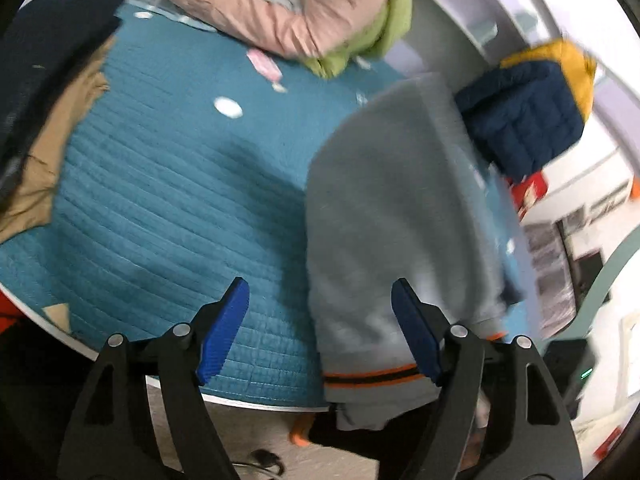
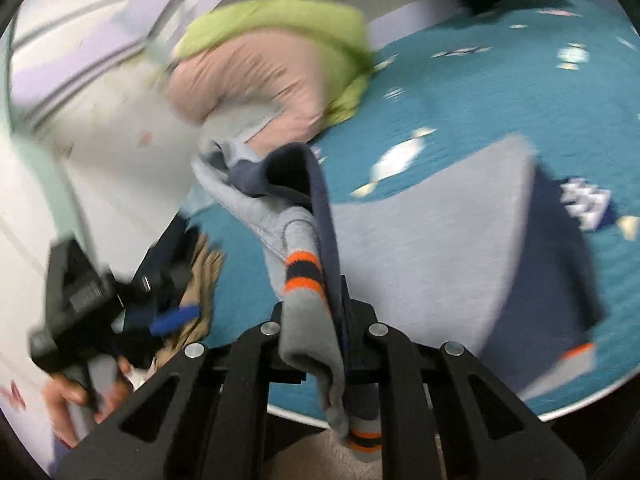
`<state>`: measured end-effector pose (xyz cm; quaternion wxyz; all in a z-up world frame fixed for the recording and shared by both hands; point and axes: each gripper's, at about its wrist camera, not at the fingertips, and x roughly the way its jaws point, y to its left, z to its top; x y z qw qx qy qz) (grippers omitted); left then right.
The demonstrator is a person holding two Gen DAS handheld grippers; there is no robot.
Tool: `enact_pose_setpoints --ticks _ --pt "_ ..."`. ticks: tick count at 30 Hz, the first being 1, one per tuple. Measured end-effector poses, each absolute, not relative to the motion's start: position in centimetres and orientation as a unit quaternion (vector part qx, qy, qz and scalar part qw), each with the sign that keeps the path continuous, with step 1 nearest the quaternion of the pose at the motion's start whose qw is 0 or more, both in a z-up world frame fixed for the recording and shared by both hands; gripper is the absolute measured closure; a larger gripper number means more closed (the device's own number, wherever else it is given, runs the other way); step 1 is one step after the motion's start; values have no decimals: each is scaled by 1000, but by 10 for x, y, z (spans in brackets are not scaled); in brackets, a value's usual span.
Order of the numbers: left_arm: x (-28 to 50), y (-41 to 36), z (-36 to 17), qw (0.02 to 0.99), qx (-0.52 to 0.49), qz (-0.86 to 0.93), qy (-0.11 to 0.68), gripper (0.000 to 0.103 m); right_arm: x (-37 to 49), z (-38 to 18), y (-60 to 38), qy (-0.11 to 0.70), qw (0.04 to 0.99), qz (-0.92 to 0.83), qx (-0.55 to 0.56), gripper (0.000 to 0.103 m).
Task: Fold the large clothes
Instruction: 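Fold the hem over onto the collar with both tools, laying it down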
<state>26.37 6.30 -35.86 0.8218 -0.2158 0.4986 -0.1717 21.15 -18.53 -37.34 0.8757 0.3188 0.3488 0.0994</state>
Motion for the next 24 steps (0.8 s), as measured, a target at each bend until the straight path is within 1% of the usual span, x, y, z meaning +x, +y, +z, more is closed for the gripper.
enact_pose_setpoints --ticks 5,7,9,11,12,13,14,15,17,19,21,24 --pt "264 5 -396 797 -180 -193 543 28 193 -403 -252 354 861 9 366 95" --pt "265 -18 -413 790 -158 -195 559 27 190 -419 -264 366 854 -14 370 95" --pt "265 -33 -430 784 -137 -188 576 27 185 -435 -280 384 838 -39 385 95" --pt "261 -39 -445 776 -131 -185 588 25 182 -445 -289 385 828 -45 404 94" --pt "260 -41 -449 775 -131 -180 592 23 184 -448 -291 392 824 -39 408 94" --pt "261 -41 -452 774 -131 -177 594 22 184 -449 -292 398 820 -36 409 92" --pt "262 -41 -454 774 -131 -173 595 22 183 -447 -293 397 820 -38 410 88" --pt "262 -42 -456 774 -131 -172 595 22 182 -445 -295 397 820 -44 410 88" --pt "264 -43 -458 774 -126 -170 597 22 178 -446 -303 402 816 -60 411 76" --pt "263 -48 -458 773 -119 -172 599 22 169 -445 -311 406 812 -83 411 71" --pt "265 -56 -458 768 -119 -179 603 22 162 -443 -323 399 806 -86 429 71" --pt "262 -71 -461 761 -106 -193 610 22 160 -425 -323 382 823 -76 413 71"
